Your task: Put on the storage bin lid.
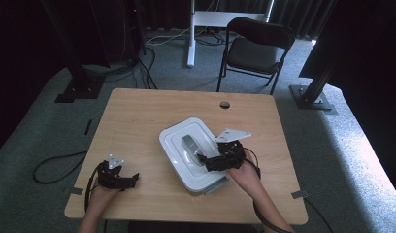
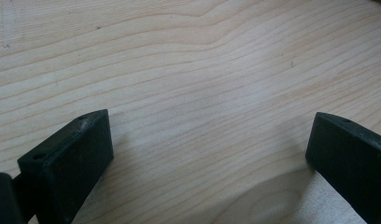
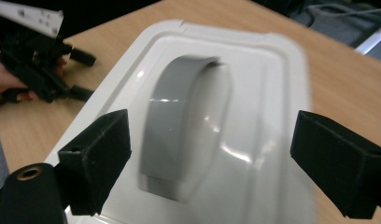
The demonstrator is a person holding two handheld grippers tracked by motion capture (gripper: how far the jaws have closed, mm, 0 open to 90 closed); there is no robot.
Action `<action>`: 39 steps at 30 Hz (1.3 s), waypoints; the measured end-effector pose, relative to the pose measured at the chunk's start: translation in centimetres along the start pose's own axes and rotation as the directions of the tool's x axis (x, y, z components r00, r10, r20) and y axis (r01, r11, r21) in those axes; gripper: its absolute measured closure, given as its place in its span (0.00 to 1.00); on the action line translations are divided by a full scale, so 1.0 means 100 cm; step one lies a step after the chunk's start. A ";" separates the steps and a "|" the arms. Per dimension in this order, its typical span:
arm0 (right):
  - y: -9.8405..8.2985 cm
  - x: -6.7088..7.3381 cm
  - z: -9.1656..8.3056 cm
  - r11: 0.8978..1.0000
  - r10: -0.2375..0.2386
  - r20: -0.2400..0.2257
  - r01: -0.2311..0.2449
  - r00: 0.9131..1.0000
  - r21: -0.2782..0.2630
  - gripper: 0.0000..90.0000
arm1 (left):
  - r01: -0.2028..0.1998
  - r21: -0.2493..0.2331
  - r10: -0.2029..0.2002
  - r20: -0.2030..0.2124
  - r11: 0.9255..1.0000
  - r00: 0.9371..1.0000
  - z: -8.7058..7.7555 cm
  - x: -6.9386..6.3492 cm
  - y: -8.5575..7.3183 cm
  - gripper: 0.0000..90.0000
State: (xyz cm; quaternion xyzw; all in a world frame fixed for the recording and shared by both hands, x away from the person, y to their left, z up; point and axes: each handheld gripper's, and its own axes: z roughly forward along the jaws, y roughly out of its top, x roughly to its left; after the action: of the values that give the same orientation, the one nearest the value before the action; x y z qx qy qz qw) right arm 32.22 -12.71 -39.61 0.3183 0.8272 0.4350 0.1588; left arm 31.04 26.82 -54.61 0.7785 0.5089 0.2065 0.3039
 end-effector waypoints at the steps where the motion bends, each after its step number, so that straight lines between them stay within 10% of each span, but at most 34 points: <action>1: 0.000 -0.003 -0.004 1.000 -0.001 0.013 0.001 1.000 -0.014 0.13 | -0.001 0.001 0.001 0.001 1.000 1.000 0.000 -0.001 0.000 0.01; 14: -0.024 -0.074 -0.028 0.992 0.100 0.143 -0.088 0.985 -0.087 0.13 | 0.050 -0.062 -0.046 0.063 0.997 0.997 -0.004 -0.013 0.013 0.01; 25: -0.064 -0.131 -0.009 0.965 0.259 0.200 -0.243 0.945 -0.102 0.13 | 0.024 -0.079 -0.019 0.063 0.997 0.998 0.002 -0.027 0.026 0.01; 34: -0.102 -0.142 0.033 0.943 0.333 0.182 -0.332 0.925 -0.033 0.13 | 0.004 -0.081 0.002 0.083 0.997 0.997 0.013 -0.043 0.040 0.01; 39: -0.110 -0.135 0.050 0.946 0.323 0.142 -0.325 0.936 -0.008 0.13 | -0.029 -0.076 0.036 0.101 0.997 0.994 0.019 -0.056 0.048 0.01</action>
State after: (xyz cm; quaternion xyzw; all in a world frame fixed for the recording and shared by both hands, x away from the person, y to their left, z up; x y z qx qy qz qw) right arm 40.70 -23.23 -51.71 0.4813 0.7535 0.4251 0.1410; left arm 33.25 19.75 -52.80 0.7844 0.4718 0.1900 0.3549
